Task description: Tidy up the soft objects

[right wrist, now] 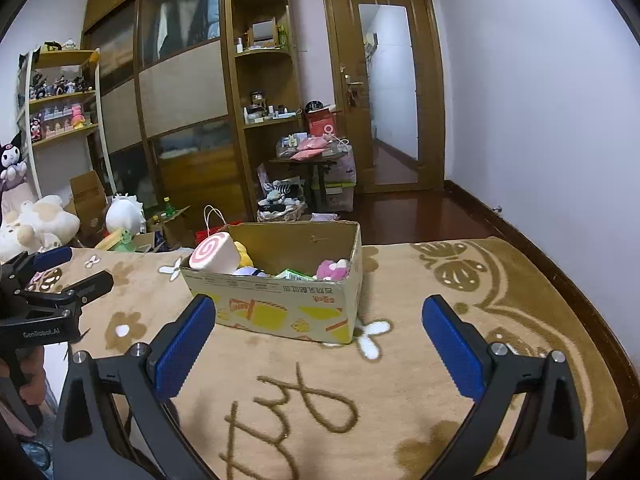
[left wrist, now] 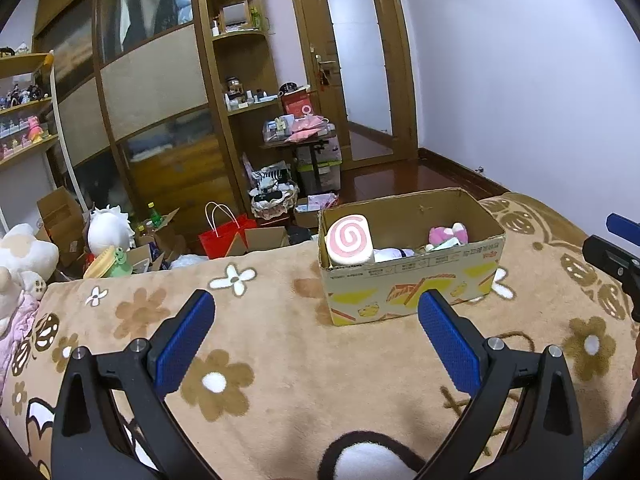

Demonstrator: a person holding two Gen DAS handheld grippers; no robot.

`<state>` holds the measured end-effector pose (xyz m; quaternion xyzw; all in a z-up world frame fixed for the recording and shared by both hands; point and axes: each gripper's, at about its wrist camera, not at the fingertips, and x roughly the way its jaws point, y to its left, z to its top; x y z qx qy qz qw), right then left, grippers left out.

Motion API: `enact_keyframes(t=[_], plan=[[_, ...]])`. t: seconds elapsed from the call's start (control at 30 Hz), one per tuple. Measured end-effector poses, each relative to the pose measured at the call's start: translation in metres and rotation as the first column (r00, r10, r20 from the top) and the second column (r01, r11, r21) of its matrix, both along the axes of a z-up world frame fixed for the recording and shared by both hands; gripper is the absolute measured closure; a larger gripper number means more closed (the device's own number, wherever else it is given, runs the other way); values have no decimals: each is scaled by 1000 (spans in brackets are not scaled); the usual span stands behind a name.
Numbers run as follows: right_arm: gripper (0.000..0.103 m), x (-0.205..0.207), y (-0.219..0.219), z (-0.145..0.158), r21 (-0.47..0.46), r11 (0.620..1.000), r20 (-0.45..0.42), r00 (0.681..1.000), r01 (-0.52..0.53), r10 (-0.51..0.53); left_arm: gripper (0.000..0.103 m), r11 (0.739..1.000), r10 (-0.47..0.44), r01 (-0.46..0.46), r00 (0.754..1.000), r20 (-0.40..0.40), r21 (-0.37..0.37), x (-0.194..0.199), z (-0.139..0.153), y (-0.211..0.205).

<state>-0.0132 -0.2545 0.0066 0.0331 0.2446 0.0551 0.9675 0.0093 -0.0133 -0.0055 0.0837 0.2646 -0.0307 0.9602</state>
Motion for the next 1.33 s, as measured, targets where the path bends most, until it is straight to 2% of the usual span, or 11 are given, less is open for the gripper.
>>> enact_keyframes(t=[1.33], plan=[[0,-3,4,-3,-22,1000,2,1000,-8,8,2,1000,-1,1,1000,-14,-16,4,-5,4]])
